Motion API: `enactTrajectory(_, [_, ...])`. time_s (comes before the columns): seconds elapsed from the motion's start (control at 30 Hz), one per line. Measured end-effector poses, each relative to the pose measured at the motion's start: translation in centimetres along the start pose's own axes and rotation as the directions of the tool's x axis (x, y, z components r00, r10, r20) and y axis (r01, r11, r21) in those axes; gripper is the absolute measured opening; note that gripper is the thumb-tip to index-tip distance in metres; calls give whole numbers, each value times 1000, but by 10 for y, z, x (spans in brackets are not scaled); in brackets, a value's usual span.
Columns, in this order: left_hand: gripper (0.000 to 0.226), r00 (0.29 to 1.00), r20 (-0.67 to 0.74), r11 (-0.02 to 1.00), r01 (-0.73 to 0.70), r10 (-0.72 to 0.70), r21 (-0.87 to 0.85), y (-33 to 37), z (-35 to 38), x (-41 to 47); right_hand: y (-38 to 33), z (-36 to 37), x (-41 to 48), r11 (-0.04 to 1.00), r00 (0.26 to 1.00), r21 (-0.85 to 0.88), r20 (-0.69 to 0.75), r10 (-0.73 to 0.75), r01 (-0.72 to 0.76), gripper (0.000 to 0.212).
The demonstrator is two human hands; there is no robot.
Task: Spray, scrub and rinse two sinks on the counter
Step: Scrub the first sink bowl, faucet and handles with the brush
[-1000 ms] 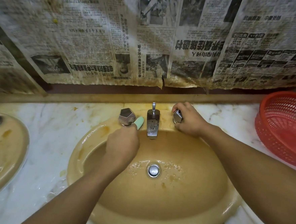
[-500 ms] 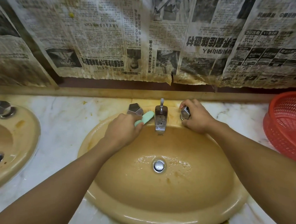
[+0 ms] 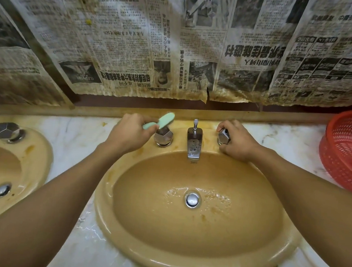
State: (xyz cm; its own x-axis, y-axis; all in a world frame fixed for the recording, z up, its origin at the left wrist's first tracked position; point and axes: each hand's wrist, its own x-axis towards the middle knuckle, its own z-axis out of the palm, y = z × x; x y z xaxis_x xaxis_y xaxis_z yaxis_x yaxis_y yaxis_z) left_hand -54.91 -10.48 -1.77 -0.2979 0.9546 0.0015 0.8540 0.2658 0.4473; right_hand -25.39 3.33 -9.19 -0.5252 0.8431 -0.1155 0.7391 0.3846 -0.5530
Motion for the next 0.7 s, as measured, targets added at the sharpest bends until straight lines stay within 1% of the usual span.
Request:
enactTrajectory(0.13, [25,996,76,999,-36,38,-35,-17,-3,-6,0,0,0,1000,1000,-3,-1,-4,4,48])
enactTrajectory(0.23, [26,998,69,998,-4,8,-58,-30,-7,-6,0,1,1,1000,1000,-4,-1,2,-2,48])
enactTrajectory(0.37, [28,996,84,998,-8,13,-56,-17,3,19,0,1,0,1000,1000,-7,-6,9,-9,48])
enactTrajectory(0.5, [28,997,71,999,-8,12,-47,-33,-4,-10,-2,0,-1,1000,1000,-10,-7,8,-8,49])
enactTrajectory(0.57, [31,997,69,1000,-19,18,19,-33,-6,-24,-3,0,-2,1000,1000,-3,-9,16,-16,49])
enactTrajectory(0.63, [32,996,26,991,-82,80,109,-14,0,-15,-5,0,-2,1000,1000,-4,-12,21,-21,48])
enactTrajectory(0.7, [33,984,30,936,-179,178,304,10,11,-7,-5,0,-2,1000,1000,-4,-16,23,-23,48])
